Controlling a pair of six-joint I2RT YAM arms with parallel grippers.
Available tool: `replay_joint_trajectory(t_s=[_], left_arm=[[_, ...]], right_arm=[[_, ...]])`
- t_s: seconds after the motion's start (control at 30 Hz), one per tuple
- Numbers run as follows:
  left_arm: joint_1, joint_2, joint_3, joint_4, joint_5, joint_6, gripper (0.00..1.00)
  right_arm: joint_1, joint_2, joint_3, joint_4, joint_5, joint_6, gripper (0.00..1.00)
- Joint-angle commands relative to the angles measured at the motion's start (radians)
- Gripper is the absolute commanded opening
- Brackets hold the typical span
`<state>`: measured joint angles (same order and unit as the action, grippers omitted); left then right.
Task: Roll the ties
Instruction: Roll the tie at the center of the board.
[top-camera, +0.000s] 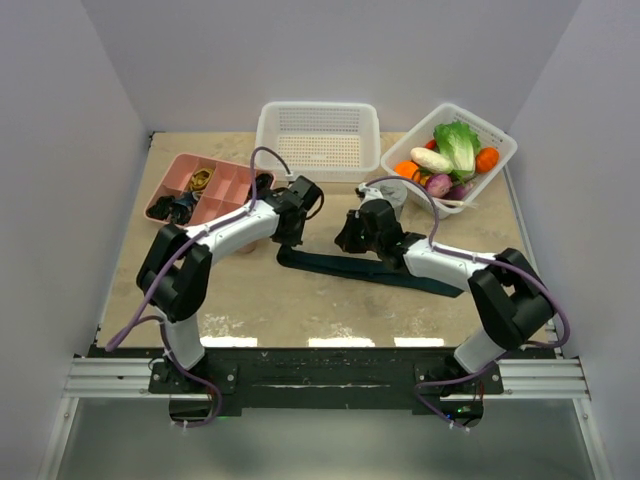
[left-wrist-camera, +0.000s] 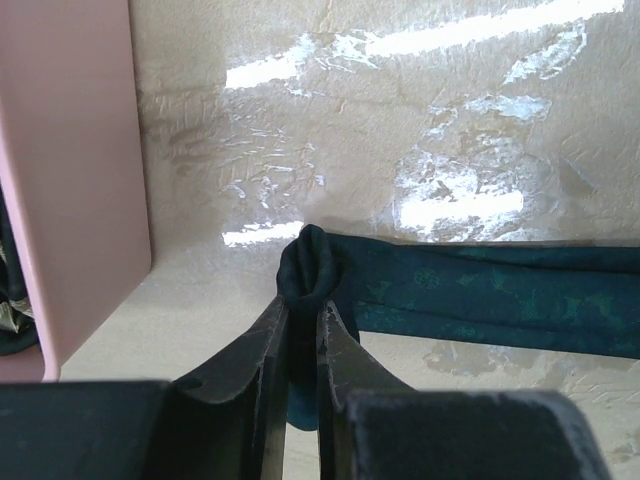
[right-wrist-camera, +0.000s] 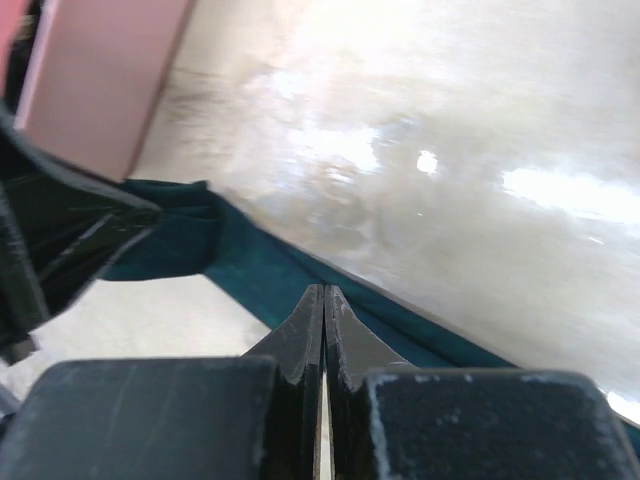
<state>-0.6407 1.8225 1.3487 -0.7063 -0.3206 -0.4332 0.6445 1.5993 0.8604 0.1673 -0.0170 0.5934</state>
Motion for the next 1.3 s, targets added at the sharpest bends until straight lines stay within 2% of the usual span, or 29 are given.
replay_joint_trajectory(t_s=[0.0,0.33,0.4,0.53,0.6,0.63,0.73,0.9,1.03,1.27], left_arm=[[-0.03,0.029,0.059,-0.027,-0.052,0.011,0.0],[-0.076,0.116,0.133,-0.055,-0.022,0.034,0.01],[-0.079,0.129,0.139,-0.05,-0.008,0.036,0.05],[-0.08,0.138,0.129,-0.006,0.058,0.028,0.22],[-0.08,0.133,0.113,0.022,0.087,0.011,0.26],[-0.08,0.13,0.106,0.056,0.125,0.007,0.33],[-0.08,0.124,0.084,0.112,0.205,-0.007,0.42],[-0.08,0.081,0.047,0.175,0.253,-0.033,0.47],[-0.068,0.021,0.018,0.189,0.224,-0.044,0.5],[0.016,-0.146,-0.092,0.257,0.241,-0.05,0.56]], right_arm=[[-0.019,-0.067,-0.018,-0.048,0.031,-0.04,0.0],[-0.031,-0.095,-0.047,-0.057,0.022,-0.041,0.0],[-0.029,-0.096,-0.049,-0.055,0.023,-0.043,0.0],[-0.031,-0.09,-0.054,-0.051,0.02,-0.044,0.0],[-0.031,-0.087,-0.055,-0.048,0.02,-0.047,0.0],[-0.031,-0.084,-0.057,-0.048,0.02,-0.046,0.0],[-0.029,-0.085,-0.066,-0.042,0.022,-0.049,0.0],[-0.031,-0.087,-0.066,-0.045,0.02,-0.059,0.0],[-0.031,-0.088,-0.057,-0.043,0.022,-0.078,0.0],[-0.019,-0.052,-0.005,-0.037,-0.083,-0.116,0.0]])
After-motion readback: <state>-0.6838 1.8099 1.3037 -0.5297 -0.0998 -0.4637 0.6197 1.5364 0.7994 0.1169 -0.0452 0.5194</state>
